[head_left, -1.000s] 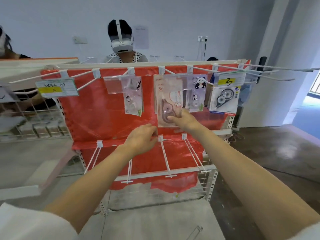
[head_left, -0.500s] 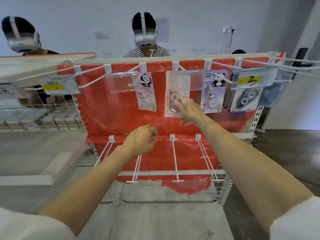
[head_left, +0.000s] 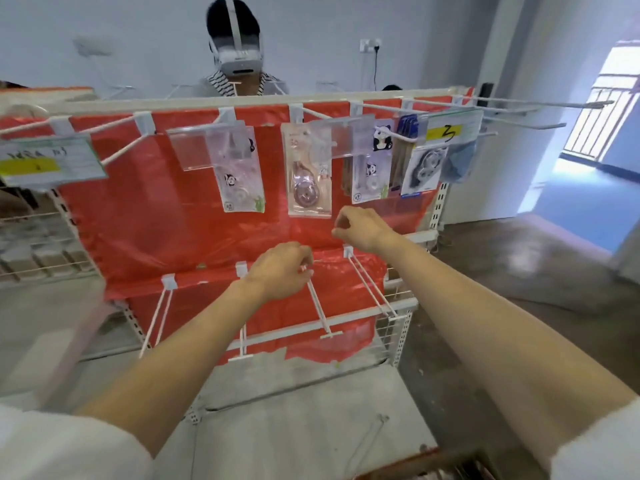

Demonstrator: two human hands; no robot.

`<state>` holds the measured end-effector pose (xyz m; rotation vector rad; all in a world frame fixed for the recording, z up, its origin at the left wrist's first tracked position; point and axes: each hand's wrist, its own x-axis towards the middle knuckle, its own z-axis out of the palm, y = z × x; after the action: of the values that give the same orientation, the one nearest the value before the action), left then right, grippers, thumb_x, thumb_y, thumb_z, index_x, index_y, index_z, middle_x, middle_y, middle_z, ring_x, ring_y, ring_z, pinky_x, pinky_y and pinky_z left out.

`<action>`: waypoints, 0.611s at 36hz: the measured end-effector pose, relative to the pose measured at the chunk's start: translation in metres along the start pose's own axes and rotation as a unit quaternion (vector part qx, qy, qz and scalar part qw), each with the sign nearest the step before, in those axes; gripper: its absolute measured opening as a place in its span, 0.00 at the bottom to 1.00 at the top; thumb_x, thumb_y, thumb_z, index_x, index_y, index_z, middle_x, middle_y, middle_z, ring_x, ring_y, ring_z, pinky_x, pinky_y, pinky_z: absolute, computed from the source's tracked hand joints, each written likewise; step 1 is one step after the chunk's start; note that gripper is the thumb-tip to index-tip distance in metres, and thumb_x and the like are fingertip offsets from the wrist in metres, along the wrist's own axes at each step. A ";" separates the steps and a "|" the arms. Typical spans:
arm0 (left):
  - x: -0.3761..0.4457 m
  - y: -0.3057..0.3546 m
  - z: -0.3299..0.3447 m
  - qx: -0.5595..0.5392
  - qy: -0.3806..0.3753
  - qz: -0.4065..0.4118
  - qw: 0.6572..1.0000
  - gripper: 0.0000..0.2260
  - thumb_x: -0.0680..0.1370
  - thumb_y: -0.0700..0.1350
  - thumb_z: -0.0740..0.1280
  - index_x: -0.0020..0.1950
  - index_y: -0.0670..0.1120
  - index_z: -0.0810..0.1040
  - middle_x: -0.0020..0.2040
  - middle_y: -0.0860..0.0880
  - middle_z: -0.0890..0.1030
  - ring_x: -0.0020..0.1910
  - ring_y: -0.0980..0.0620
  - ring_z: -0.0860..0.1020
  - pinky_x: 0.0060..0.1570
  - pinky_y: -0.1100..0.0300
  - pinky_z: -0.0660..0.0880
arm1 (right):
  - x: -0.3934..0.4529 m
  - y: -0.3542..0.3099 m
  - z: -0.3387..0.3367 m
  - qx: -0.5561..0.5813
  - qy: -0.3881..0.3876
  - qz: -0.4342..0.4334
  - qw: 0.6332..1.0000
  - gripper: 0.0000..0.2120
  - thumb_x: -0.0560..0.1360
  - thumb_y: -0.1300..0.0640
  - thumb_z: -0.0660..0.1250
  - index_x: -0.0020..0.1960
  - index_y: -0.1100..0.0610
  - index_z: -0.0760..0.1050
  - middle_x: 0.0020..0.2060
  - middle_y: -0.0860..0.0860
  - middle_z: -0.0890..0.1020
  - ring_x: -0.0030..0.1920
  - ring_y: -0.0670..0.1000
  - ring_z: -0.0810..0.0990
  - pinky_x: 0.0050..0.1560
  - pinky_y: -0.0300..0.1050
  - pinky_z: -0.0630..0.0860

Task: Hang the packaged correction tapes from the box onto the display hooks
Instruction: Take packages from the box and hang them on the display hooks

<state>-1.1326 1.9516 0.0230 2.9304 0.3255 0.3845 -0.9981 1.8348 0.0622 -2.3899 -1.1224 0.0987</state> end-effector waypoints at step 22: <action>0.011 0.145 0.084 -0.043 -0.115 0.233 0.965 0.08 0.76 0.44 0.64 0.53 0.46 0.79 0.50 0.48 0.78 0.51 0.49 0.76 0.50 0.55 0.74 | -0.164 0.124 -0.016 -0.017 0.020 0.180 0.983 0.11 0.78 0.57 0.63 0.58 0.61 0.72 0.54 0.57 0.80 0.54 0.57 0.77 0.53 0.47 0.71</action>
<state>-1.0710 1.8030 -0.0264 2.8996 -0.4077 0.1035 -1.0144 1.6402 -0.0038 -2.5883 -0.6686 0.1536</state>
